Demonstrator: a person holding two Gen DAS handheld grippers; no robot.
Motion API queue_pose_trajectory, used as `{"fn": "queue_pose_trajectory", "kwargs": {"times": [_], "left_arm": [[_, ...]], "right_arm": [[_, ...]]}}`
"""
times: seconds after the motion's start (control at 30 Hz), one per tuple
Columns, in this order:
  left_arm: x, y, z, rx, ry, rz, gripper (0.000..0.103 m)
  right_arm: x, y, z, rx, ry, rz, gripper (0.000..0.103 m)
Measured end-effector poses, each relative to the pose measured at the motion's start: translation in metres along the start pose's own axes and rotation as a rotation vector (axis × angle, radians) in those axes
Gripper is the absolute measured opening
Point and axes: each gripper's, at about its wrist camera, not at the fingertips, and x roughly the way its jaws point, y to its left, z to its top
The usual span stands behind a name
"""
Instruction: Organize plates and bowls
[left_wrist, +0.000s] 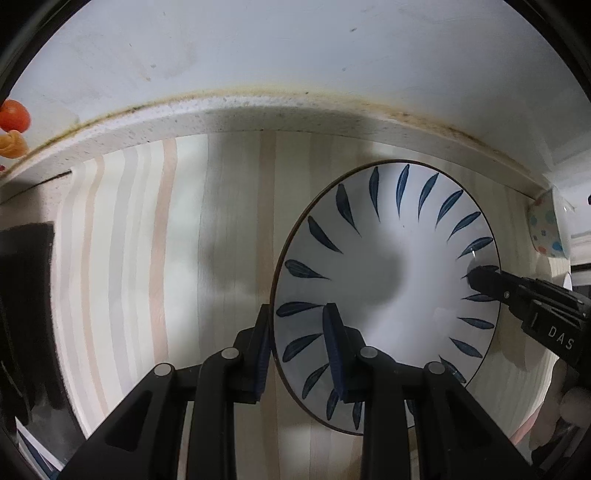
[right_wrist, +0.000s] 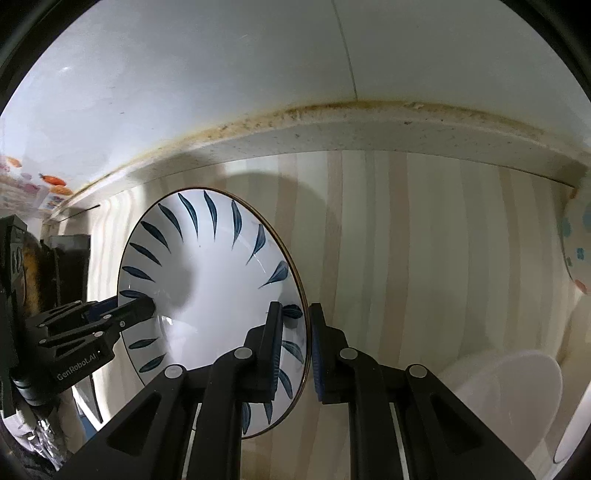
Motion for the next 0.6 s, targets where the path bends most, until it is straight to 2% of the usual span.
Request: {"fn": "queue_pose_trajectory", "kwargs": {"times": [0.3,0.6], "left_arm": [[-0.043,-0.019,-0.042,0.024,-0.045,0.008,0.025],[-0.079,-0.029,-0.103,0.043,-0.068,-0.011,0.025]], "right_arm": [[-0.040,0.010,-0.036,-0.024,-0.022,0.024,0.016],[-0.077,0.012,-0.114,-0.016,-0.012,0.066,0.016]]}}
